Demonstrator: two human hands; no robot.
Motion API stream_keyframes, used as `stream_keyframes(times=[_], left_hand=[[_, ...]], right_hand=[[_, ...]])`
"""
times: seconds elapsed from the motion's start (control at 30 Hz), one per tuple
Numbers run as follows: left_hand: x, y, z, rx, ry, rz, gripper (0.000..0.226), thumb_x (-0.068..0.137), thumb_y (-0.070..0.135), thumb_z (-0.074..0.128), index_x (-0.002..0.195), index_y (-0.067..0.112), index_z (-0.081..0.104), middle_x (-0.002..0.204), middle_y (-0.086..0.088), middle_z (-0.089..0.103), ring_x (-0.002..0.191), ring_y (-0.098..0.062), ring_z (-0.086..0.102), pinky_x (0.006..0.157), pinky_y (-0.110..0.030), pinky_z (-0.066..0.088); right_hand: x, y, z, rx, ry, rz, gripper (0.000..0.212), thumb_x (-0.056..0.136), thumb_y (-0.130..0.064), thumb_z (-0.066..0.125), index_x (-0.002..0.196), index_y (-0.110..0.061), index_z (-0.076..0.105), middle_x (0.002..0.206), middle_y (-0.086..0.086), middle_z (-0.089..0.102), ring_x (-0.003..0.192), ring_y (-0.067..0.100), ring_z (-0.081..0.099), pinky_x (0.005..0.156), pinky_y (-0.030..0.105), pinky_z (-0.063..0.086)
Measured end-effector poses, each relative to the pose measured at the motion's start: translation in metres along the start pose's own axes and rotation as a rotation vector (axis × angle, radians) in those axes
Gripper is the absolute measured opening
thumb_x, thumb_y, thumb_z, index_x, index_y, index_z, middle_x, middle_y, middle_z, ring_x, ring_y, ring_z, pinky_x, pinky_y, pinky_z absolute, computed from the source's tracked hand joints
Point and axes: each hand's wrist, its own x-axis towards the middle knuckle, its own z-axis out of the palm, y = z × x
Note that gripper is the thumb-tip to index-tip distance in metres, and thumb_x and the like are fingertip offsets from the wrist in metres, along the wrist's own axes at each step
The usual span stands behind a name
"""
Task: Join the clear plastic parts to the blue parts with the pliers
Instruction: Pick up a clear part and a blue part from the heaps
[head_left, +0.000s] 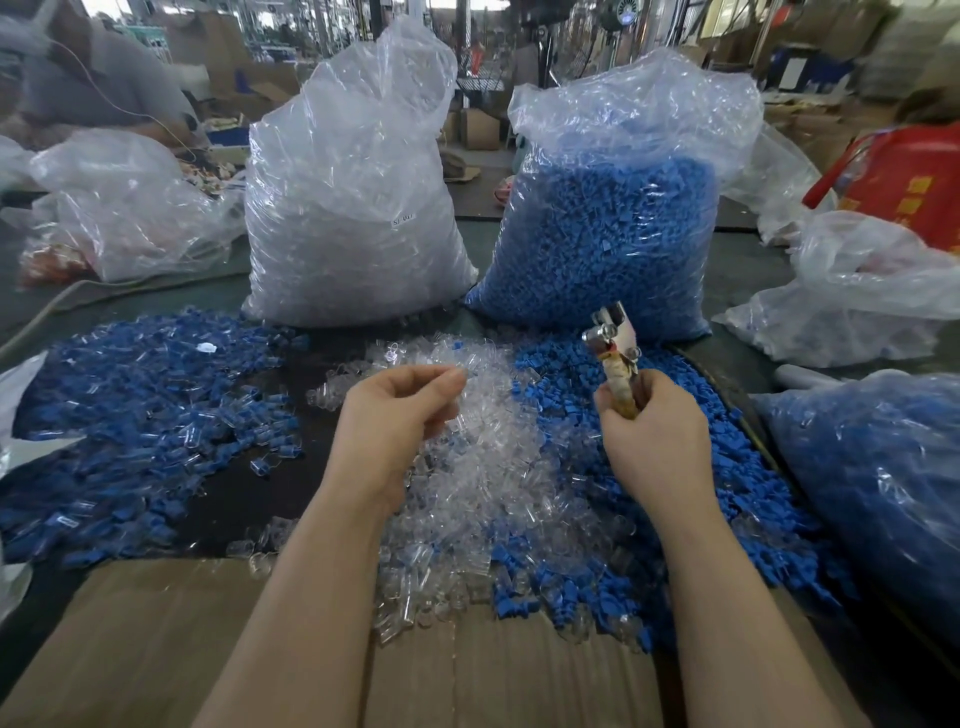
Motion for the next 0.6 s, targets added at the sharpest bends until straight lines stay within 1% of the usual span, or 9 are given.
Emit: stream_keyframes(times=[0.07,0.13,0.23,0.3,0.37,0.47,0.6], left_hand=[[-0.002,0.000,0.007,-0.049,-0.009,-0.030,0.014,0.076,0.025,0.080,0.088,0.017,0.076,0.070,0.007,0.071,0.056,-0.003,0.058,0.056,-0.017,0.050],[-0.005,0.000,0.012,-0.105,-0.039,-0.050,0.017,0.077,0.021,0.079,0.091,0.012,0.074,0.069,0.005,0.070,0.059,-0.004,0.061,0.058,-0.017,0.052],[-0.010,0.001,0.021,-0.204,-0.094,-0.066,0.021,0.079,0.015,0.076,0.098,0.005,0.072,0.072,-0.002,0.071,0.065,-0.010,0.067,0.062,-0.019,0.056],[-0.012,0.001,0.026,-0.249,-0.092,-0.080,0.019,0.079,0.014,0.076,0.096,0.006,0.072,0.073,-0.003,0.072,0.068,-0.011,0.068,0.064,-0.021,0.057],[-0.014,0.001,0.031,-0.289,-0.076,-0.089,0.026,0.073,0.020,0.078,0.094,0.007,0.073,0.074,-0.002,0.072,0.070,-0.011,0.069,0.066,-0.021,0.057],[-0.016,0.001,0.034,-0.311,-0.091,-0.077,0.038,0.063,0.025,0.080,0.096,0.007,0.073,0.080,-0.003,0.075,0.077,-0.014,0.071,0.072,-0.022,0.057],[-0.019,0.002,0.036,-0.366,-0.085,-0.049,0.038,0.057,0.013,0.080,0.094,0.009,0.072,0.087,-0.006,0.076,0.082,-0.016,0.073,0.072,-0.022,0.058]], right_hand=[[-0.001,-0.003,0.000,0.056,0.005,-0.033,0.012,0.093,-0.035,0.062,0.090,-0.026,0.056,0.077,-0.009,0.059,0.071,0.013,0.056,0.062,0.034,0.041],[-0.003,-0.005,0.000,0.110,-0.004,-0.044,0.012,0.093,-0.035,0.063,0.087,-0.026,0.057,0.075,-0.008,0.059,0.068,0.013,0.055,0.060,0.032,0.039],[-0.005,-0.006,0.000,0.187,-0.026,-0.073,0.012,0.093,-0.032,0.063,0.085,-0.025,0.058,0.070,-0.007,0.058,0.060,0.010,0.050,0.054,0.028,0.036],[-0.005,-0.008,0.000,0.232,-0.035,-0.100,0.012,0.094,-0.030,0.063,0.084,-0.024,0.059,0.067,-0.006,0.055,0.054,0.006,0.046,0.050,0.024,0.035],[-0.006,-0.010,0.001,0.279,-0.040,-0.125,0.012,0.094,-0.027,0.063,0.083,-0.023,0.059,0.064,-0.006,0.052,0.051,0.003,0.045,0.046,0.016,0.034],[-0.009,-0.012,0.002,0.315,-0.046,-0.151,0.011,0.094,-0.024,0.063,0.083,-0.023,0.059,0.064,-0.006,0.053,0.053,0.001,0.045,0.047,0.015,0.036],[-0.012,-0.015,0.005,0.387,-0.052,-0.176,0.014,0.094,-0.021,0.064,0.082,-0.026,0.059,0.067,-0.002,0.057,0.054,0.003,0.046,0.051,0.015,0.039]])
